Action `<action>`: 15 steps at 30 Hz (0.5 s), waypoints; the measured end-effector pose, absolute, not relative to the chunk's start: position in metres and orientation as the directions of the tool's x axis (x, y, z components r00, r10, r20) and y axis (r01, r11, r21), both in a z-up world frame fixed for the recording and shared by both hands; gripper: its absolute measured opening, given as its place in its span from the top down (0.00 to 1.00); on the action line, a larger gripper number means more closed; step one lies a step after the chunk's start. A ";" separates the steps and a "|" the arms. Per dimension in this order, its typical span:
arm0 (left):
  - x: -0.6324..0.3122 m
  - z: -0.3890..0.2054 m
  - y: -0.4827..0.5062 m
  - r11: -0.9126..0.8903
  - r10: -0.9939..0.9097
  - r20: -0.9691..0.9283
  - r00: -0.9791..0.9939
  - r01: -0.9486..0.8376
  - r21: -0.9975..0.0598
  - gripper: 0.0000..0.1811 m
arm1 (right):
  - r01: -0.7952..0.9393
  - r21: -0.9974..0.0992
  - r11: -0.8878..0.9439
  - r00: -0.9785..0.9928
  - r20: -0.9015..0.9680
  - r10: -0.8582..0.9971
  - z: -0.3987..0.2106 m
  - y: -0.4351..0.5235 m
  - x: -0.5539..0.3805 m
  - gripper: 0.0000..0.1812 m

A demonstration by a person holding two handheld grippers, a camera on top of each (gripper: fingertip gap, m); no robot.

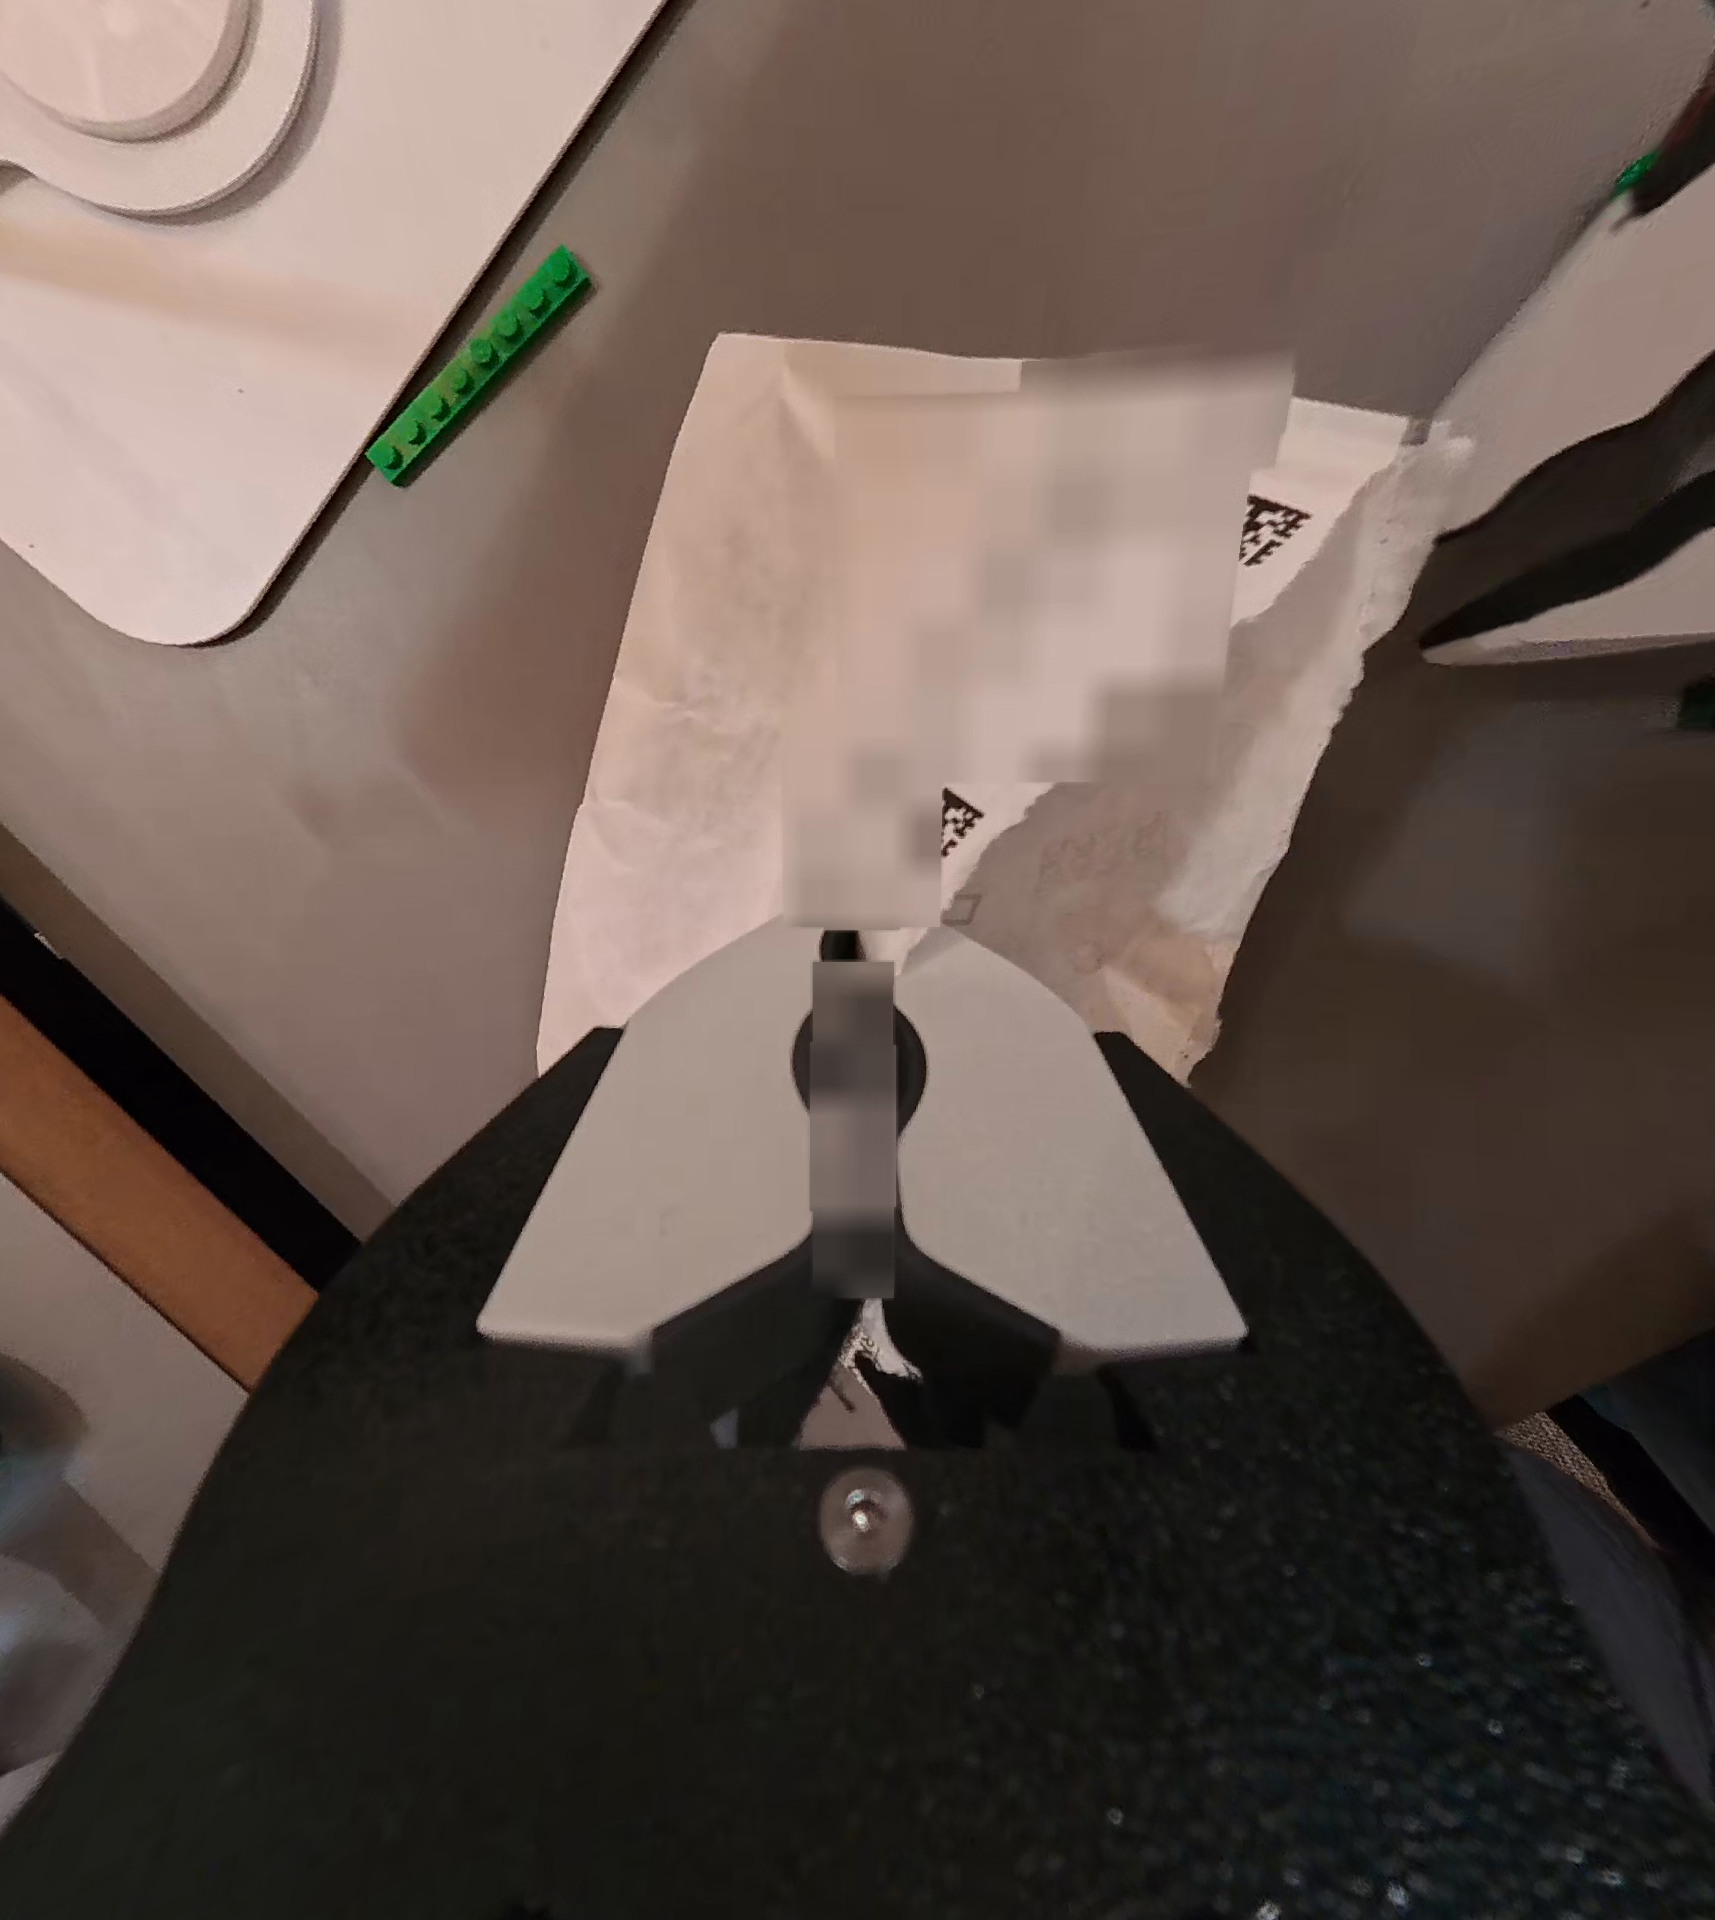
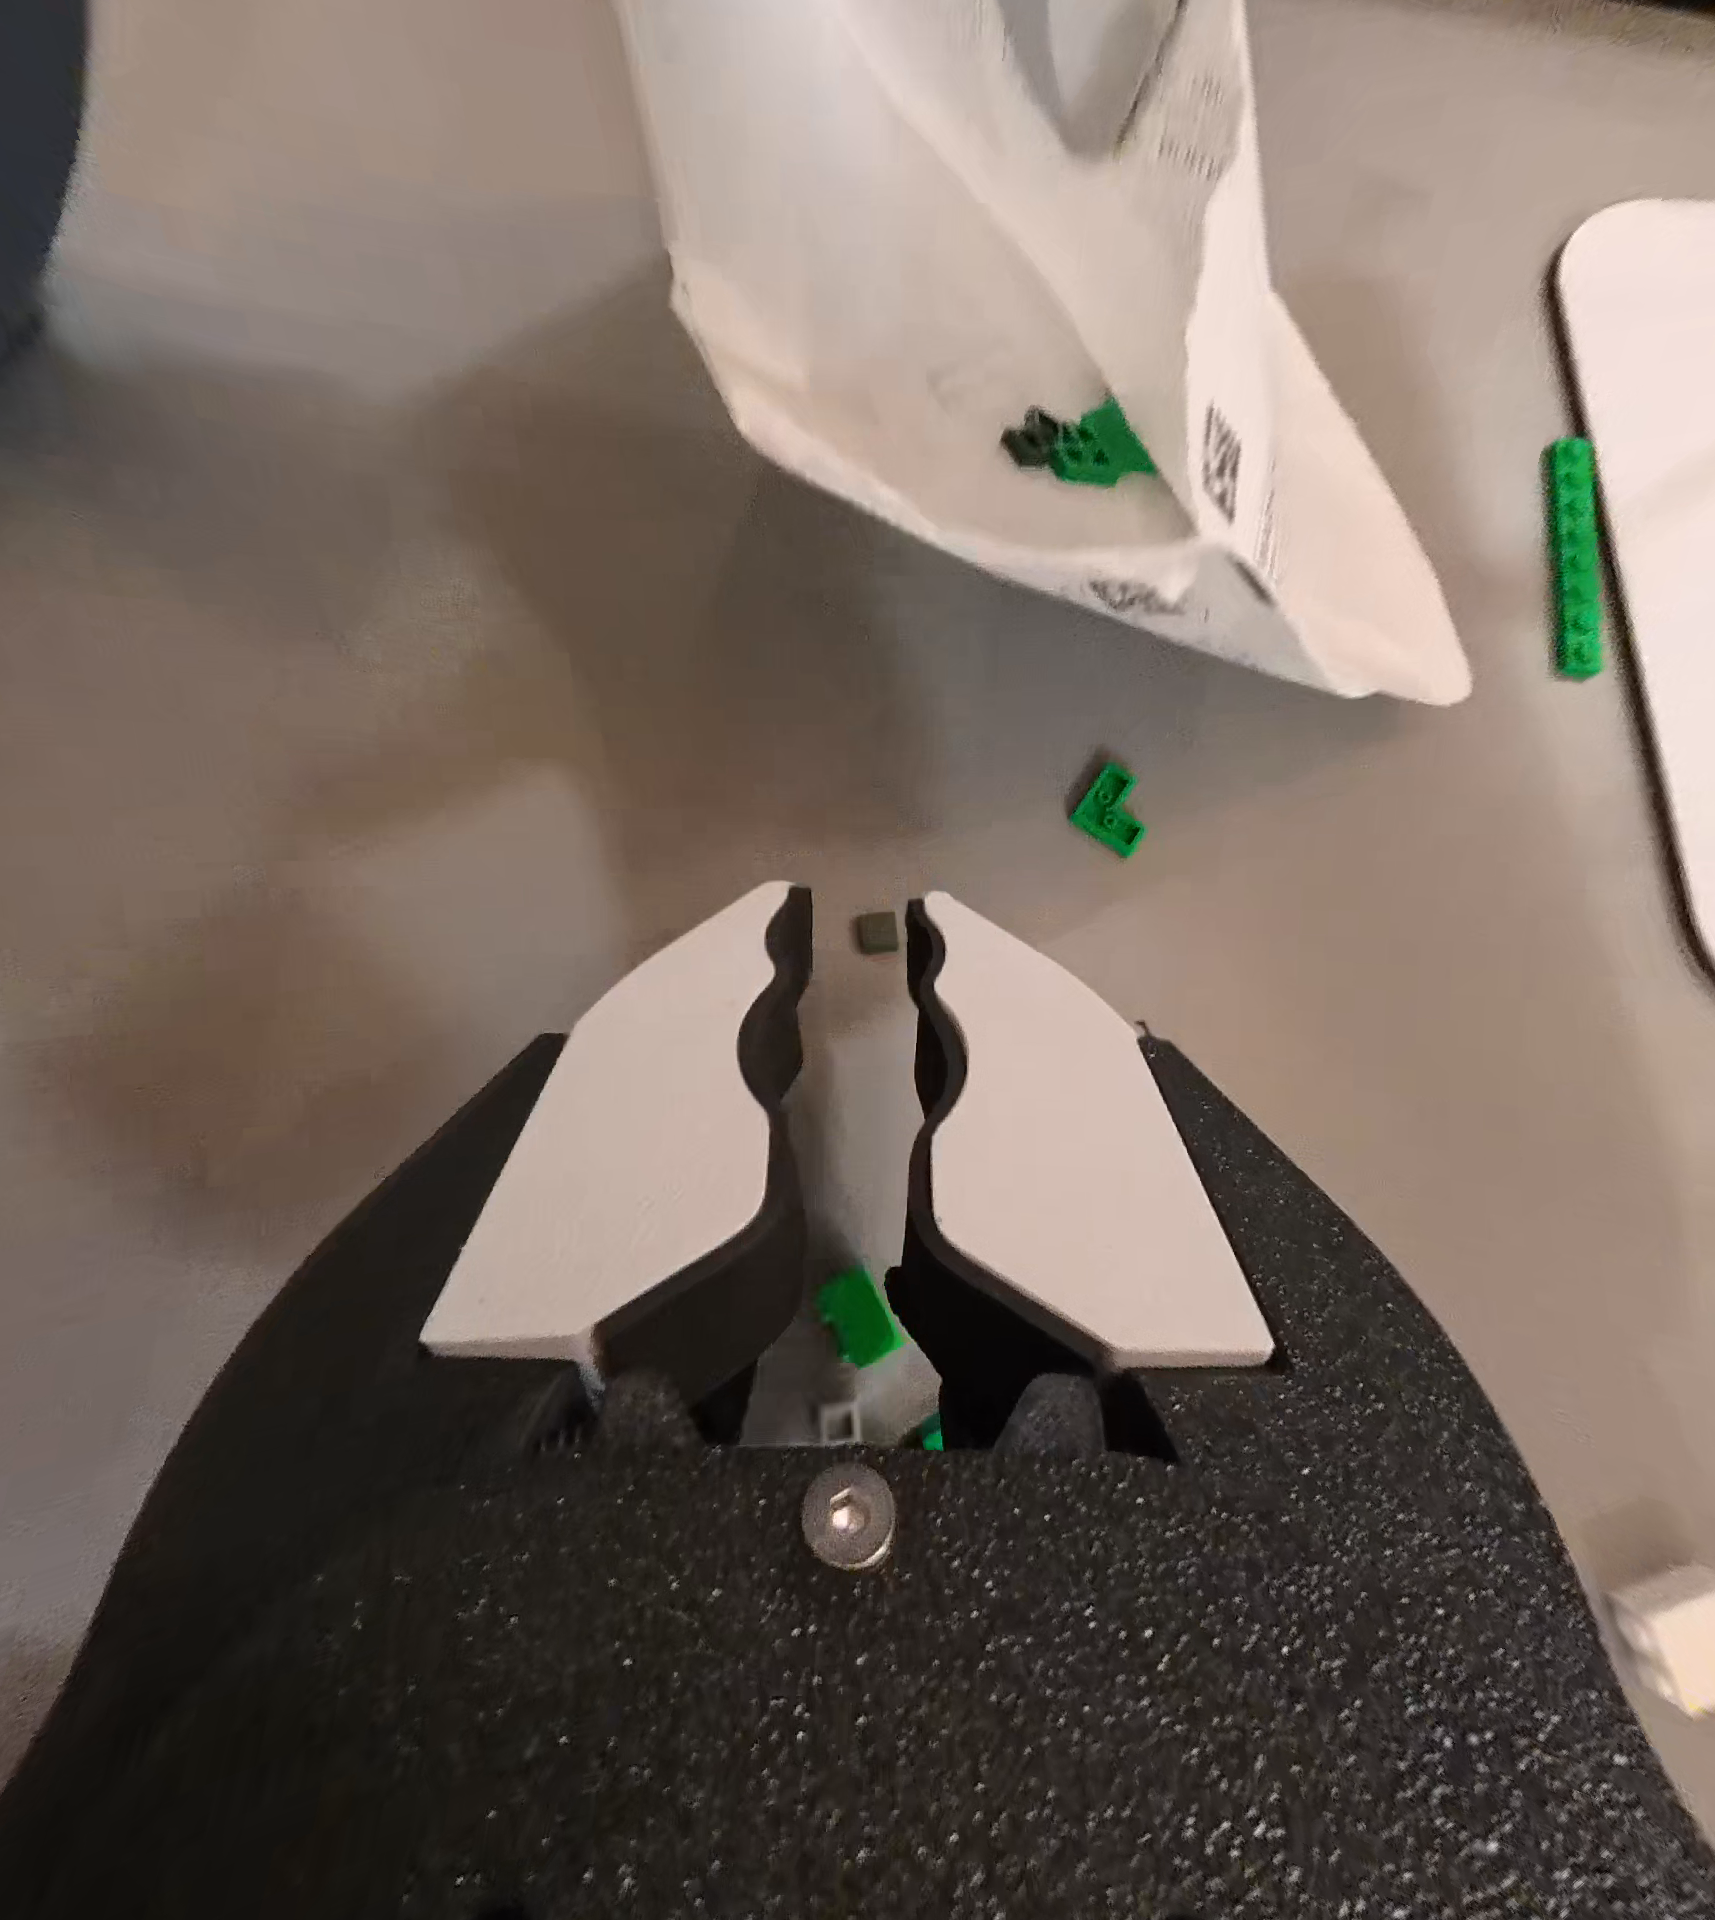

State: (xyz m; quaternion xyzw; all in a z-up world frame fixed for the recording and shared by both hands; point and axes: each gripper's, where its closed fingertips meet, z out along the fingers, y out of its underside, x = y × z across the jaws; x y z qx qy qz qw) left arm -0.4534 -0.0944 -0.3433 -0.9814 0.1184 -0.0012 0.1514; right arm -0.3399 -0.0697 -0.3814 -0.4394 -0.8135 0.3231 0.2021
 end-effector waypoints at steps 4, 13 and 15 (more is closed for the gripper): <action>-0.453 -0.344 -0.094 -0.926 -0.234 -0.033 0.972 -0.233 -0.295 1.00 | 0.607 -0.683 0.405 -0.550 0.007 0.835 -0.399 -0.068 -0.341 0.91; -0.453 -0.345 -0.095 -0.928 -0.237 -0.025 0.971 -0.234 -0.290 1.00 | 0.618 -0.664 0.420 -0.567 -0.007 0.824 -0.409 -0.066 -0.345 0.92; -0.453 -0.346 -0.095 -0.928 -0.238 -0.024 0.971 -0.234 -0.289 1.00 | 0.615 -0.659 0.433 -0.574 0.001 0.819 -0.410 -0.066 -0.345 0.94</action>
